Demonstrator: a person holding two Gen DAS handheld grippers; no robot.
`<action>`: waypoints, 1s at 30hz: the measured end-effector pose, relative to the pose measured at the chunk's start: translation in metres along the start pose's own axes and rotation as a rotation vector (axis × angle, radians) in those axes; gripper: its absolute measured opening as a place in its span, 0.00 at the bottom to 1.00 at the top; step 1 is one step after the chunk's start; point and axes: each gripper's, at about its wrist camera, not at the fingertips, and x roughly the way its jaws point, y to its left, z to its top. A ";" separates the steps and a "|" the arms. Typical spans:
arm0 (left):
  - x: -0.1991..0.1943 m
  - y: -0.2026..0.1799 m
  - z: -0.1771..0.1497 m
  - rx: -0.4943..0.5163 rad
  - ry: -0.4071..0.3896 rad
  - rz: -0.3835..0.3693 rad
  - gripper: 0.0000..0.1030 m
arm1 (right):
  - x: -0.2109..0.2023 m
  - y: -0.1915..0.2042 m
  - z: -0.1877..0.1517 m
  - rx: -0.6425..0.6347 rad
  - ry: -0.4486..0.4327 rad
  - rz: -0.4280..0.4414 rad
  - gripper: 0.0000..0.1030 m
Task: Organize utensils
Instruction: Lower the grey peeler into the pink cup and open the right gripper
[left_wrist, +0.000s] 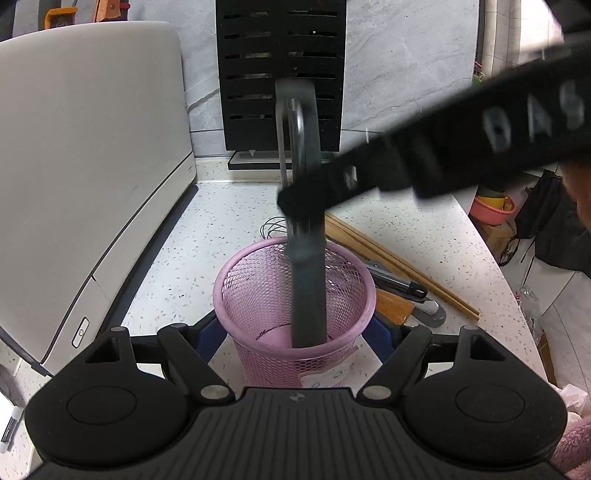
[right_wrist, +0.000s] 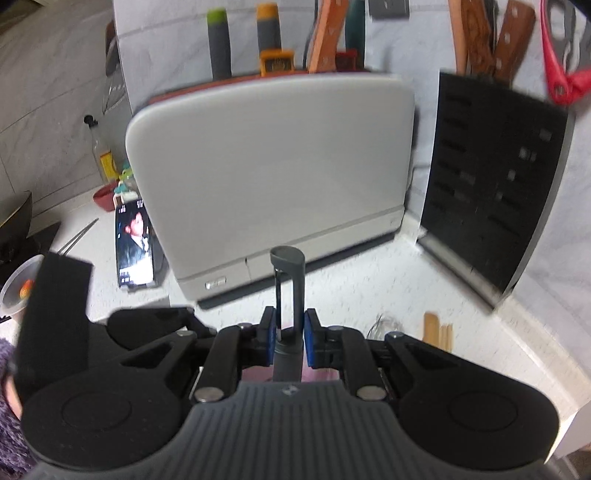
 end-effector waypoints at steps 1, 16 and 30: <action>0.000 0.001 0.000 -0.002 -0.001 0.001 0.88 | 0.003 -0.002 -0.003 0.012 0.015 0.014 0.13; -0.002 -0.002 -0.004 -0.011 -0.006 0.016 0.88 | 0.000 -0.013 -0.010 0.083 0.097 0.027 0.15; -0.003 0.001 -0.005 -0.019 -0.012 0.018 0.88 | -0.015 -0.019 -0.011 0.072 0.105 -0.044 0.33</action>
